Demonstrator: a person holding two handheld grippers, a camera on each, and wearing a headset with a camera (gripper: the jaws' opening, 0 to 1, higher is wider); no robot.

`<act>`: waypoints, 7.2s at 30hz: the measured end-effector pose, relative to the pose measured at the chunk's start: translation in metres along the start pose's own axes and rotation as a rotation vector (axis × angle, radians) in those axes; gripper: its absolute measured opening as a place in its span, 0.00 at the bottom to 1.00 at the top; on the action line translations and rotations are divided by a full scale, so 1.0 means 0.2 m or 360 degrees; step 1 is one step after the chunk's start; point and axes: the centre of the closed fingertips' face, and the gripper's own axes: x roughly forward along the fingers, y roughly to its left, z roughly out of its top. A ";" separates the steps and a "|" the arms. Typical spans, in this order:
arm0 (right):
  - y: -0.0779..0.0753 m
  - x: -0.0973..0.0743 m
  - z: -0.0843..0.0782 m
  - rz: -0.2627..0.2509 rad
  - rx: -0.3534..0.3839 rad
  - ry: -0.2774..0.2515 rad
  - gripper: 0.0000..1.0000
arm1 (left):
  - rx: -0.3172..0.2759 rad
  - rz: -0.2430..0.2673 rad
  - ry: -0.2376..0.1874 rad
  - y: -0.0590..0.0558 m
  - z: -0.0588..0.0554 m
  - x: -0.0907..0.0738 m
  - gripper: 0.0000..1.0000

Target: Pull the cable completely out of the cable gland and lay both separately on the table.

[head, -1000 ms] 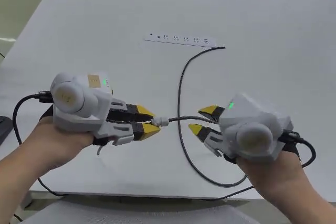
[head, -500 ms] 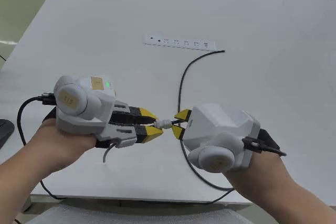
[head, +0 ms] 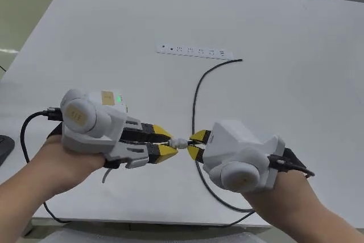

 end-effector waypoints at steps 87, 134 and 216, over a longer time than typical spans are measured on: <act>-0.06 0.02 -0.11 0.0043 0.0273 0.0032 0.00 | 0.0094 -0.0012 -0.0087 0.02 0.05 -0.04 0.15; -0.07 0.01 -0.24 0.0082 0.0506 0.0050 0.16 | 0.0009 -0.0027 -0.0130 0.02 0.06 -0.05 0.15; -0.12 0.42 0.17 0.0267 0.0163 0.0118 0.00 | -0.0073 0.0134 -0.0225 0.10 -0.26 -0.18 0.15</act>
